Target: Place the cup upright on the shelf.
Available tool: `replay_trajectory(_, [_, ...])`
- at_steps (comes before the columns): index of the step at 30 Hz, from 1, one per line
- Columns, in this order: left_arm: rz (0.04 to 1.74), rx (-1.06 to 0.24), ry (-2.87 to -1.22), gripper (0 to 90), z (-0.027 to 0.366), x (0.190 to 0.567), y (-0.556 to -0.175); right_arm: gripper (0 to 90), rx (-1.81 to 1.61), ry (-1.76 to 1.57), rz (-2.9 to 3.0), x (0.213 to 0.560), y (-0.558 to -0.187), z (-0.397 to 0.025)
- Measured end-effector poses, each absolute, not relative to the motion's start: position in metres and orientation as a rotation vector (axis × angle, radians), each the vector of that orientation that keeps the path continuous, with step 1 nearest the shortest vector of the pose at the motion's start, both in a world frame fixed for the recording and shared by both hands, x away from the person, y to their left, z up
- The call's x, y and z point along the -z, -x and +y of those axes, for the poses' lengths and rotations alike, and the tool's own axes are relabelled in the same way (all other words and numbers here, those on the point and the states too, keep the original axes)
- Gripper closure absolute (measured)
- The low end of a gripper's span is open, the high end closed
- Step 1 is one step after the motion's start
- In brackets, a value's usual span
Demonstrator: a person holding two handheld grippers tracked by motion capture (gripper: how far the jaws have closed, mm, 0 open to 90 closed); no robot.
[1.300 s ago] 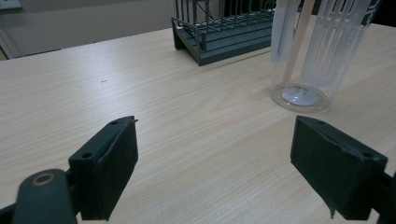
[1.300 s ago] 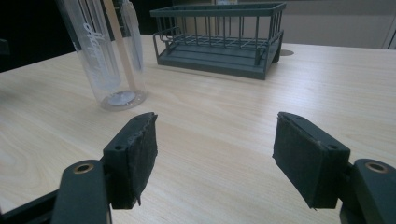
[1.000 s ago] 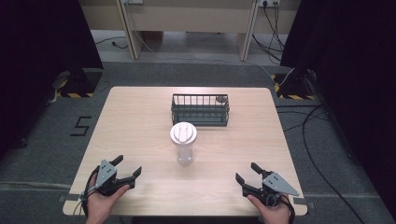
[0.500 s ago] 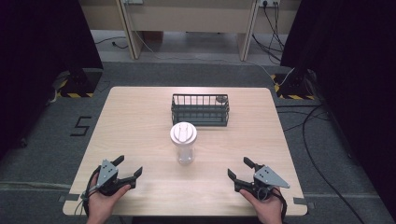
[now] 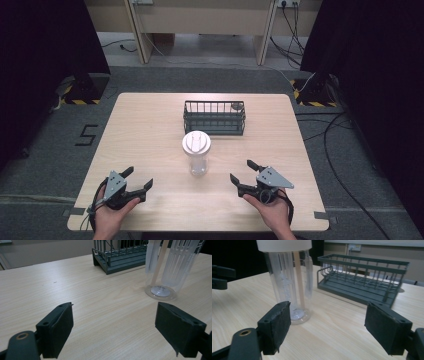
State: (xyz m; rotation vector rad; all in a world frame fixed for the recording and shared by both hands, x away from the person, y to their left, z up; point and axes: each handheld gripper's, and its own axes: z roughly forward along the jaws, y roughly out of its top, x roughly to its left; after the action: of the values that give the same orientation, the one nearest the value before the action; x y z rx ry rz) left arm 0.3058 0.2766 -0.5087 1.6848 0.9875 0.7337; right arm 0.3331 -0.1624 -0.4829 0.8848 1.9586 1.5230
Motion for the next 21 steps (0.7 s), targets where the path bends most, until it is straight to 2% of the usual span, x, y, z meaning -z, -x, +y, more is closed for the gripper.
replay_trajectory(21, [0.989, -0.716, -1.672, 14.6, 0.277, 0.509, -0.306, 21.3, -1.570, -0.838, 2.058, 0.491, -0.363, -0.098])
